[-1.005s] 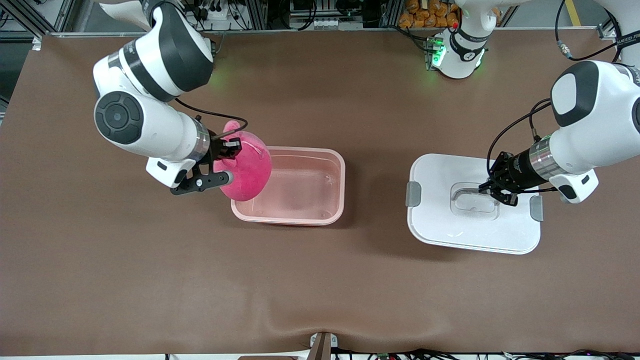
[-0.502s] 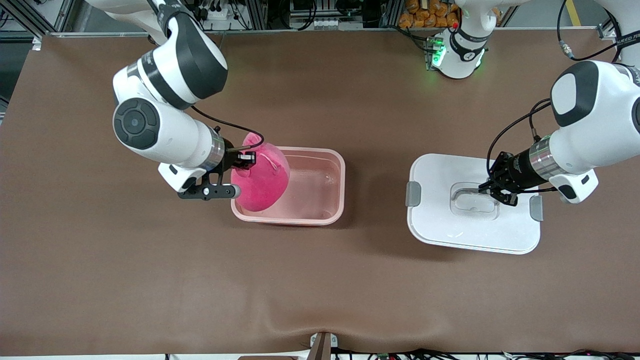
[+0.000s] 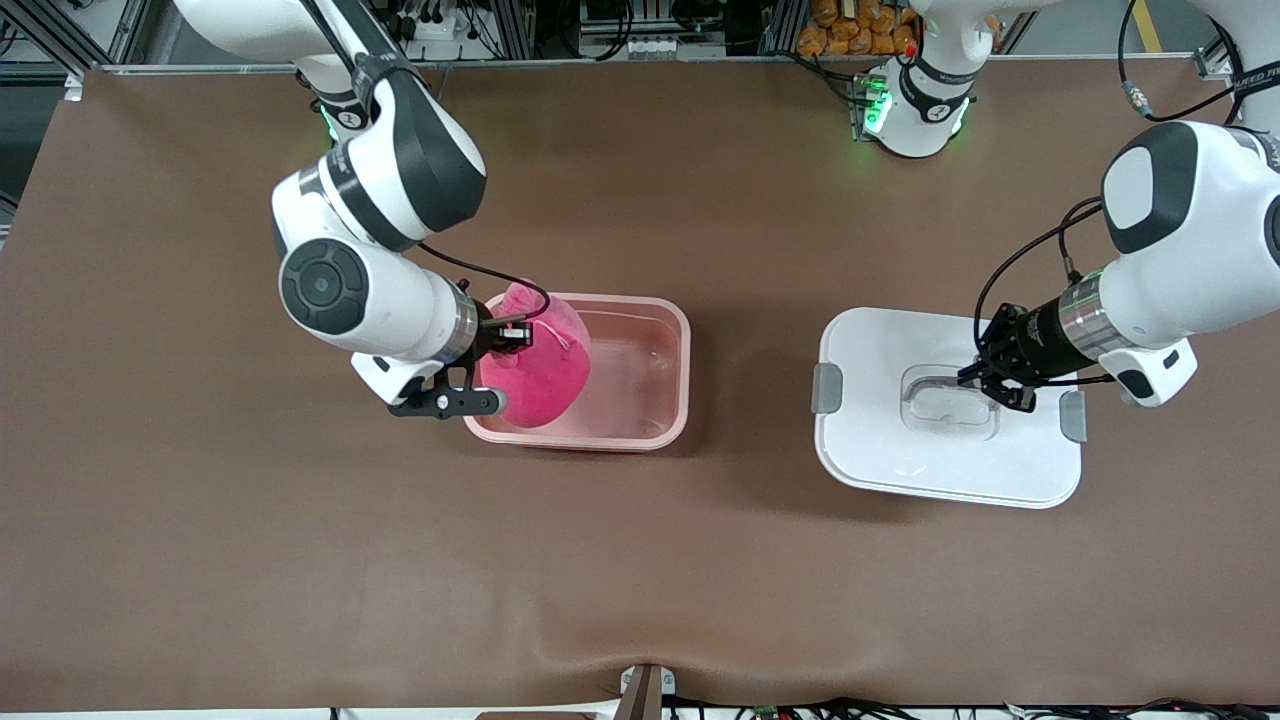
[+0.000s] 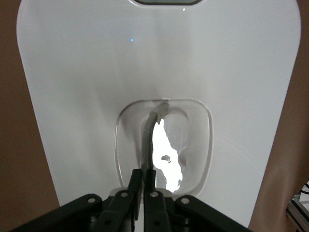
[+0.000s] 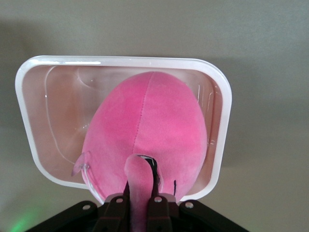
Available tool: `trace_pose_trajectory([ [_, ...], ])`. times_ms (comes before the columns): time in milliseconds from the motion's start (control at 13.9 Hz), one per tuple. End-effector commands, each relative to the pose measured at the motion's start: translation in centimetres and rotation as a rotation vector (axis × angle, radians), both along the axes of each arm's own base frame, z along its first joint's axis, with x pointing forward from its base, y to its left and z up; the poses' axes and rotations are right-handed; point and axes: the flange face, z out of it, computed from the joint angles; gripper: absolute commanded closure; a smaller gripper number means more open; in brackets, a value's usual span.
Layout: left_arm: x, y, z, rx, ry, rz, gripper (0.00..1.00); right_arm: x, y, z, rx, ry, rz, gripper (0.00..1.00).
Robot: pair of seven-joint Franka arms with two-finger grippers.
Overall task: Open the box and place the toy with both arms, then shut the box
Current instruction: 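Lower the toy into the box and open the right gripper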
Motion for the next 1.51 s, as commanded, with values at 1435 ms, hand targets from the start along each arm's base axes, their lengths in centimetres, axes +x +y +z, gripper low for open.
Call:
trace_pose_trajectory([
  [1435,-1.0,-0.8,0.4,-0.016,0.015,0.019,1.0,0.1,6.1,-11.3,-0.087,0.001,-0.045,1.0],
])
